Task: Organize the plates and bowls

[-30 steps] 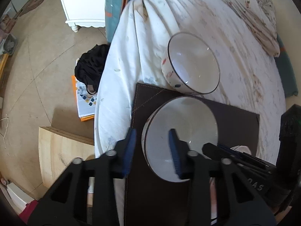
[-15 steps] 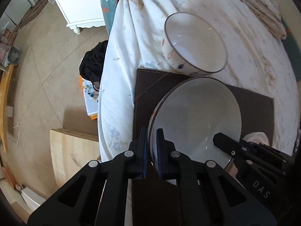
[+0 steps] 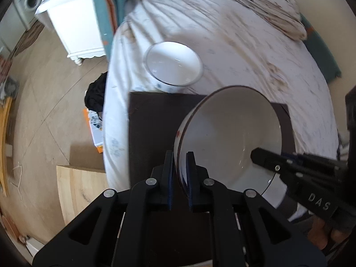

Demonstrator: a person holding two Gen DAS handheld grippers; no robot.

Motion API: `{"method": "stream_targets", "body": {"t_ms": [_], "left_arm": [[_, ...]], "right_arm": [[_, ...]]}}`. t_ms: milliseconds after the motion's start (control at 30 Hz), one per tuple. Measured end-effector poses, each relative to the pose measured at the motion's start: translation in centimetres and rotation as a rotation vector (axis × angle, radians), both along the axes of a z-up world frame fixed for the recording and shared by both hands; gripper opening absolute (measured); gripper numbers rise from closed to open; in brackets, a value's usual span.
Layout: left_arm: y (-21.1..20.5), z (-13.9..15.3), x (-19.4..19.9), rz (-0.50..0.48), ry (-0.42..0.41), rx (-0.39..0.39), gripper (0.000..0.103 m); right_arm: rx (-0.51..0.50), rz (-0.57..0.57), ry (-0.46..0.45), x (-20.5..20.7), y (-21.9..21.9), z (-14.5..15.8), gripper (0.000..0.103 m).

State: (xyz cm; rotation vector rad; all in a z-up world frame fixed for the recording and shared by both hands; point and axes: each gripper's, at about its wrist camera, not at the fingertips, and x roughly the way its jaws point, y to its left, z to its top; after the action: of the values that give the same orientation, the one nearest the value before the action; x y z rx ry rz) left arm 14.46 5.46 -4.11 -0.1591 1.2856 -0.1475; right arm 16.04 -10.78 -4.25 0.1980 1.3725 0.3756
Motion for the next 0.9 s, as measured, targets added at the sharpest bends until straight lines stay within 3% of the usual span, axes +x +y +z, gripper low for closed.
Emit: {"method": "stream_targets", "body": {"t_ms": [400,667,833,900], "left_arm": [[-8.9,2.6,-2.9,-0.099,-0.092,-0.025,0.008],[-12.5,0.9,-3.2,-0.178,-0.095,0.005,0.008],[-12.4,-0.6,-2.9,-0.169,-0.029,-0.037,0.008],[-12.7,-0.7,-3.0,-0.176,-0.037,-0.020,0.008]], "right_arm": [[-0.032,-0.044,-0.055,-3.9,-8.7,3.8,0.013],[-0.006,-0.107,-0.115,-6.2,-13.5,3.0,0.013],[0.005,-0.116,-0.078,-6.3,-14.1,1.6,0.014],[0.024,-0.121,-0.075,-6.3,-14.4,1.7,0.015]]}}
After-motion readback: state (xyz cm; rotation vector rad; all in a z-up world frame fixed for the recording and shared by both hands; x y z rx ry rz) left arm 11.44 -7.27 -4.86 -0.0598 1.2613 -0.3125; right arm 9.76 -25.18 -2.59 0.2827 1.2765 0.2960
